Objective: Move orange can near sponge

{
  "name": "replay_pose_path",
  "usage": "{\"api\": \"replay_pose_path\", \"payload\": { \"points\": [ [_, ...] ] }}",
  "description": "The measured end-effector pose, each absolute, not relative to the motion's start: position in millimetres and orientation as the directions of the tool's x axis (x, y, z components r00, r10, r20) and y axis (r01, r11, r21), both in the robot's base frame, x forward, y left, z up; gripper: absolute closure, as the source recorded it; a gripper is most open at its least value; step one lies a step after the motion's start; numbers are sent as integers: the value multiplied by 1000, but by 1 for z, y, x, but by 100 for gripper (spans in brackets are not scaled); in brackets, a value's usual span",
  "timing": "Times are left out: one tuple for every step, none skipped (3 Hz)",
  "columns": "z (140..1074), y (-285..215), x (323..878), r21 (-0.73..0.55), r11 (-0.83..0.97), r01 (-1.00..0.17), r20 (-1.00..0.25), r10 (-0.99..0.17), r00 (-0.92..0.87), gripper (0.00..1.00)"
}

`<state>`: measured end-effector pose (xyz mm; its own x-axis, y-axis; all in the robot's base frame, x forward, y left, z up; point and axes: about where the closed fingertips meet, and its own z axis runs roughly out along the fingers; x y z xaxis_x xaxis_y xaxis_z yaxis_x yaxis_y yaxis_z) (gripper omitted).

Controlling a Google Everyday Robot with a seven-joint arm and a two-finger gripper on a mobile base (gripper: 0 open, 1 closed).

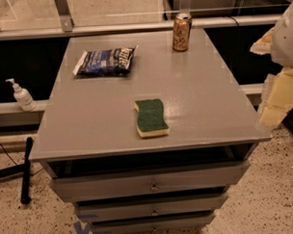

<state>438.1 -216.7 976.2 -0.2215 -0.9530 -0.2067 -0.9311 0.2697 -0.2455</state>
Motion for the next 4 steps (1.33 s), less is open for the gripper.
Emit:
{"api": "replay_pose_path", "payload": {
  "points": [
    [976, -217, 438, -246, 270, -931, -207, -953, -221, 0],
    [974, -217, 442, -252, 277, -927, -229, -948, -222, 0],
    [958, -227, 476, -263, 316, -912, -322, -920, -225, 0],
    [943, -237, 544, -287, 400, -870, -463, -853, -239, 0]
  ]
}}
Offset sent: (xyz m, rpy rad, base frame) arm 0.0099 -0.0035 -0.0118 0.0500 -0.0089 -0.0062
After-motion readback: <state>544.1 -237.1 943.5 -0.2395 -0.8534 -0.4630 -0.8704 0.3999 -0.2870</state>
